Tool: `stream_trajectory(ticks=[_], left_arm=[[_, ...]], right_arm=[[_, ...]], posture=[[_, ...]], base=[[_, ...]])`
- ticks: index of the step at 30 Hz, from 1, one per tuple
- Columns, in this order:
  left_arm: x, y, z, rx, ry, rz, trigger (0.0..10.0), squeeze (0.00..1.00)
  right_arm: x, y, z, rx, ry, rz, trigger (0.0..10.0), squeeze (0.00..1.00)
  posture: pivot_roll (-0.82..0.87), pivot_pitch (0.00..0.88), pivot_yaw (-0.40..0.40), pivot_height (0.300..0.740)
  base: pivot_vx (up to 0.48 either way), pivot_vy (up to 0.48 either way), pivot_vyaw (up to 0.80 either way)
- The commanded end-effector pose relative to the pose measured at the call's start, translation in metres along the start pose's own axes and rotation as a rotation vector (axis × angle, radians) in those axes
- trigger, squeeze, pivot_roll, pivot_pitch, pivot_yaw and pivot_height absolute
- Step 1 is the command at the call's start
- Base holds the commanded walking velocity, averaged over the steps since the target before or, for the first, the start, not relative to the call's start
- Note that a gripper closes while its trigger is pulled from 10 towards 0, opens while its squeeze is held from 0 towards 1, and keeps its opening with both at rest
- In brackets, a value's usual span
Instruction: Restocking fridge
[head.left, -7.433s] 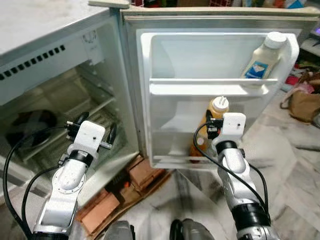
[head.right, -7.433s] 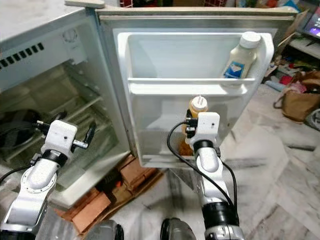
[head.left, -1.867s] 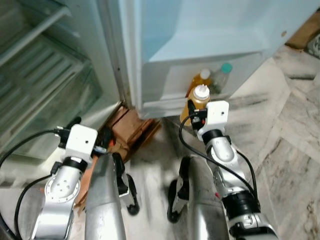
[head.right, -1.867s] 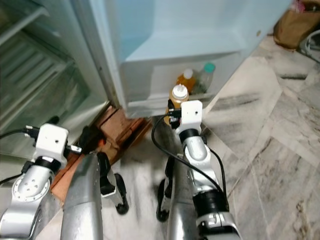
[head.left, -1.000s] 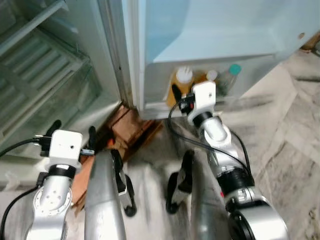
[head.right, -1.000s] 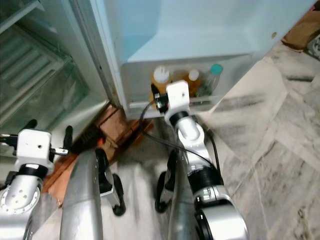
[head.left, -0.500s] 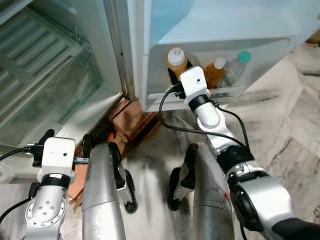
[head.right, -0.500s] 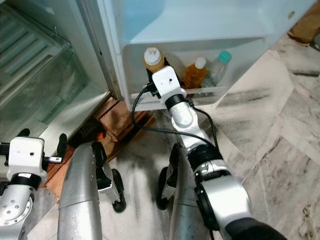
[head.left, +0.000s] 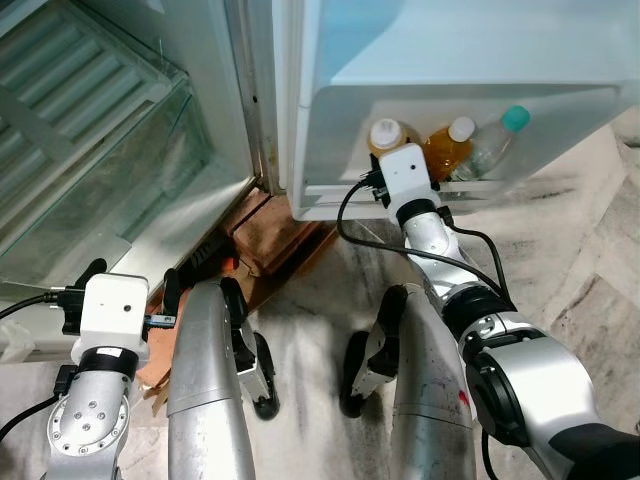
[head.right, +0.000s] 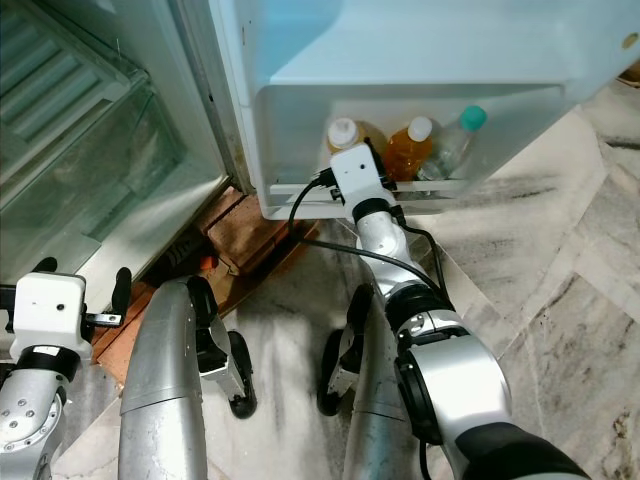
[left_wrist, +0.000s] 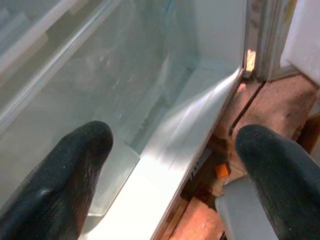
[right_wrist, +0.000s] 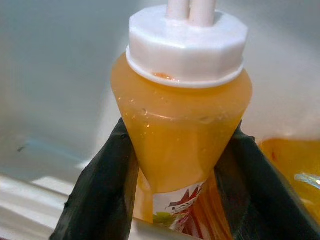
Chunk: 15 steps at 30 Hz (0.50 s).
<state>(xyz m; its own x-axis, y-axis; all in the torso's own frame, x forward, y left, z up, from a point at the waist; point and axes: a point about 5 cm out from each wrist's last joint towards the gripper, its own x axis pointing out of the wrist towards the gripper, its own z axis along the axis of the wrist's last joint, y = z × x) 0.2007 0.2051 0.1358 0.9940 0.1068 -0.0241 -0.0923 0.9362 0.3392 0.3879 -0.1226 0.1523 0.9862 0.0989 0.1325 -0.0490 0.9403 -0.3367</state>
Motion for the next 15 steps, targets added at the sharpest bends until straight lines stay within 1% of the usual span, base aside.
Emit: stream_trajectory(ticks=[1,2,4,5,6,7,8,10,15], left_arm=[[-0.004,-0.003,-0.005,0.002,0.029,-0.029,10.0,0.0],[-0.003,-0.005,-0.004,-0.001,0.027,-0.037,10.0,0.0],[-0.001,-0.005,-0.004,-0.002,0.026,-0.038,10.0,0.0],[0.0,-0.006,-0.004,-0.002,0.024,-0.037,10.0,0.0],[0.001,-0.006,-0.004,-0.003,0.023,-0.036,10.0,0.0],[0.003,-0.006,-0.004,-0.004,0.022,-0.036,10.0,0.0],[0.004,-0.006,-0.003,-0.004,0.019,-0.036,10.0,0.0],[0.005,-0.006,-0.002,0.0,0.011,-0.043,10.0,0.0],[0.007,-0.006,-0.002,0.002,0.01,-0.045,10.0,0.0]], right_arm=[[-0.006,-0.009,-0.017,0.017,0.081,-0.037,10.0,0.0],[-0.006,-0.015,-0.02,0.004,0.1,-0.072,10.0,0.0],[-0.006,-0.023,-0.022,0.029,0.117,-0.108,10.0,0.0],[-0.007,-0.028,-0.024,0.041,0.127,-0.133,10.0,0.15],[-0.007,-0.03,-0.025,0.053,0.129,-0.141,10.0,0.77],[-0.007,-0.031,-0.025,0.063,0.131,-0.145,10.0,0.77],[-0.007,-0.032,-0.025,0.073,0.134,-0.148,10.0,1.0],[-0.008,-0.032,-0.025,0.09,0.127,-0.148,10.0,1.0],[-0.007,-0.031,-0.024,0.089,0.119,-0.148,10.0,1.0]], posture=[[0.27,0.446,-0.059,0.503],[0.27,0.442,-0.056,0.503],[0.26,0.438,-0.055,0.503],[0.26,0.433,-0.053,0.503],[0.27,0.43,-0.052,0.503],[0.27,0.428,-0.051,0.503],[0.27,0.425,-0.051,0.503],[0.27,0.421,-0.047,0.503],[0.27,0.415,-0.043,0.503]], base=[[0.0,0.0,0.0],[0.0,0.0,0.0],[0.0,0.0,0.0],[0.0,0.0,0.0],[0.0,0.0,0.0],[0.0,0.0,0.0],[0.0,0.0,0.0],[0.0,0.0,0.0],[0.0,0.0,0.0]])
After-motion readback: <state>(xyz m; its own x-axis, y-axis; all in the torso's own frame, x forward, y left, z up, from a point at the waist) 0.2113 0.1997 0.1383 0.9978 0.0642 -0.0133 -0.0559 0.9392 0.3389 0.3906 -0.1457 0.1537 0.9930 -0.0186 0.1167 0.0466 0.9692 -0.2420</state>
